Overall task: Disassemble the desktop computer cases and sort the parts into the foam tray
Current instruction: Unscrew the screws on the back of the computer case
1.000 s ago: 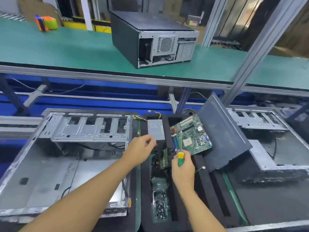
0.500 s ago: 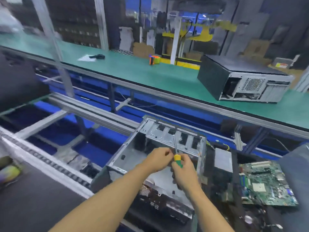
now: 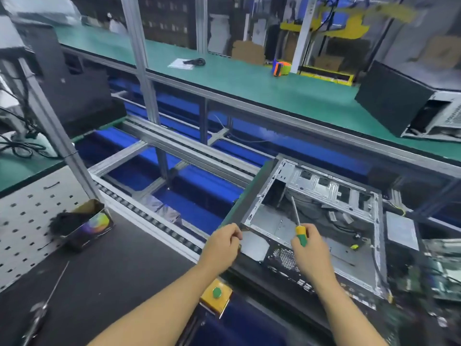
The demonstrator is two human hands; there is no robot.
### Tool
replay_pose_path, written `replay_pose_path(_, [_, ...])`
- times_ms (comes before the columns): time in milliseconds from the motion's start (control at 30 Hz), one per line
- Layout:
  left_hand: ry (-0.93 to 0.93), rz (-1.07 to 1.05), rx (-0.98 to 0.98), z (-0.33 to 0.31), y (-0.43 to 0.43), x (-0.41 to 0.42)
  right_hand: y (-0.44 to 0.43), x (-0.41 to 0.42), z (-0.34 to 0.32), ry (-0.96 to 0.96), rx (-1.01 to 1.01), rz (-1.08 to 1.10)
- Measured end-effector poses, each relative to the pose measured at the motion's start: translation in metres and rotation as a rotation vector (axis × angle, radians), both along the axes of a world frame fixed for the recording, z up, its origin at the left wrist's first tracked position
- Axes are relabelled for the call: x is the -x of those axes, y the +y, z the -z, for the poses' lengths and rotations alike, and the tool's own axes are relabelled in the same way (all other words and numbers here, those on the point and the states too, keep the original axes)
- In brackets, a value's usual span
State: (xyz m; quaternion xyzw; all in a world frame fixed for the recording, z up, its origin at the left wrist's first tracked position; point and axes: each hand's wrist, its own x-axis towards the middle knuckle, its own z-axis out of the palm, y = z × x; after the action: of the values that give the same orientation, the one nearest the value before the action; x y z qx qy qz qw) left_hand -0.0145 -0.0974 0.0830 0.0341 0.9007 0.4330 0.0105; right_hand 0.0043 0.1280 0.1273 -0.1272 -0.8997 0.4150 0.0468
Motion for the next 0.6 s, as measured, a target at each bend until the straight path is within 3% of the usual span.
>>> replay_pose_path(200, [-0.24,0.201,0.392,0.078,-0.032,-0.053,-0.038,-0.034,0.015,-0.003,0.074,-0.067])
replay_pose_path(367, [-0.235,0.196,0.387,0.102,-0.025,-0.065,-0.041,-0.071,0.042,-0.13,0.242,-0.106])
replay_pose_path(500, [-0.259,0.361,0.71,0.117,-0.019,-0.067,-0.031,-0.1,0.076,-0.271,0.094,-0.156])
replay_pose_path(600, [-0.338,0.399,0.76,0.131,-0.025,-0.071,-0.026,-0.106,0.097,-0.359,-0.027,-0.216])
